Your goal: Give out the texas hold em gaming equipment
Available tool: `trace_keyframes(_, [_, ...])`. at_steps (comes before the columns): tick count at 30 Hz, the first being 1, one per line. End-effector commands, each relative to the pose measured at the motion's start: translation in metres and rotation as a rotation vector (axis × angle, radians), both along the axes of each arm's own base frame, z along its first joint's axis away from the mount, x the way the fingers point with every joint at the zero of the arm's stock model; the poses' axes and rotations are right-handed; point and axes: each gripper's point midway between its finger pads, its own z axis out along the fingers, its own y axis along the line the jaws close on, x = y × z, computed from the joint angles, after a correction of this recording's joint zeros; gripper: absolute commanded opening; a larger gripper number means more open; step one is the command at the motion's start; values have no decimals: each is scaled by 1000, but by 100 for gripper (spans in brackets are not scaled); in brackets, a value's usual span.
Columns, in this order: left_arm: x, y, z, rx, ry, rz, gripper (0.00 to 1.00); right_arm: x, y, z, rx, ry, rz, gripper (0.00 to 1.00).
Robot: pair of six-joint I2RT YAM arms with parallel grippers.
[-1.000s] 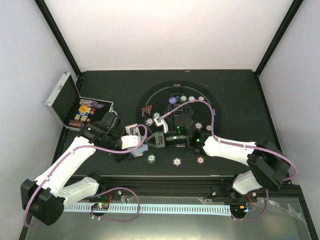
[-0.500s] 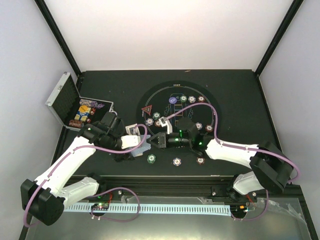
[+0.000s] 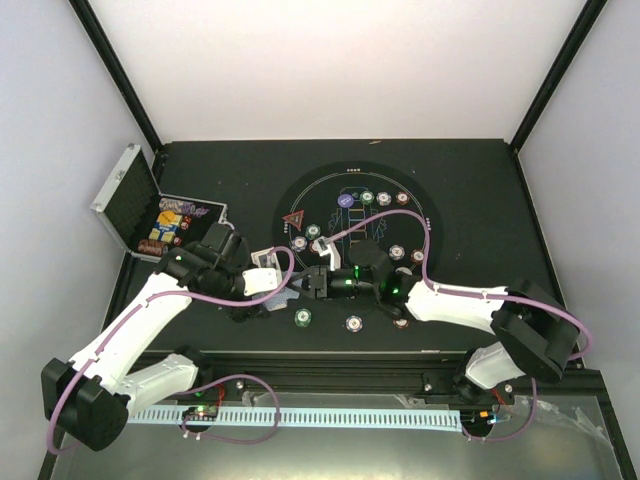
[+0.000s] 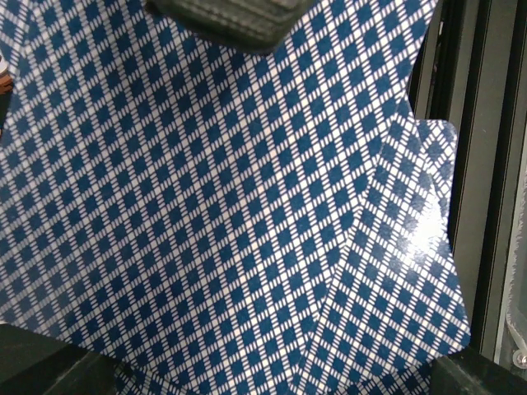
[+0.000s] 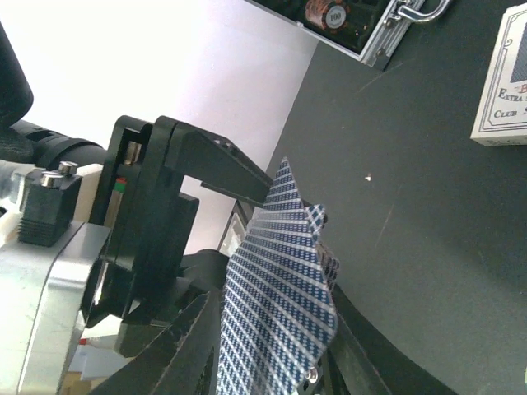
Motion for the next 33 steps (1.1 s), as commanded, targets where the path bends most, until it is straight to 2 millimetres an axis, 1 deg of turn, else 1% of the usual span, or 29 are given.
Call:
trace_keyframes(1, [7, -4, 11, -23, -45, -2, 2, 6, 2, 4, 0, -27, -26, 36])
trace_keyframes(10, [6, -4, 13, -26, -41, -5, 1, 16, 0, -6, -109, -67, -57, 36])
trace_keyframes(14, [6, -4, 15, -27, -51, -8, 2, 20, -2, -6, -154, -100, -64, 38])
trace_keyframes(21, [8, -2, 13, -18, -61, -5, 1, 18, -10, -12, -203, -109, -67, 39])
trace_keyframes(22, [8, -2, 14, -19, -64, -4, 2, 17, -12, -15, -213, -107, -67, 38])
trace_keyframes(24, [9, -2, 13, -17, -67, -3, 1, 16, -16, -15, -217, -110, -74, 34])
trace_keyframes(27, [9, -2, 12, -14, -66, -3, 2, 15, -20, -12, -211, -114, -83, 32])
trace_keyframes(33, [9, -1, 12, -12, -69, -1, 2, 14, -21, -2, -189, -123, -88, 25])
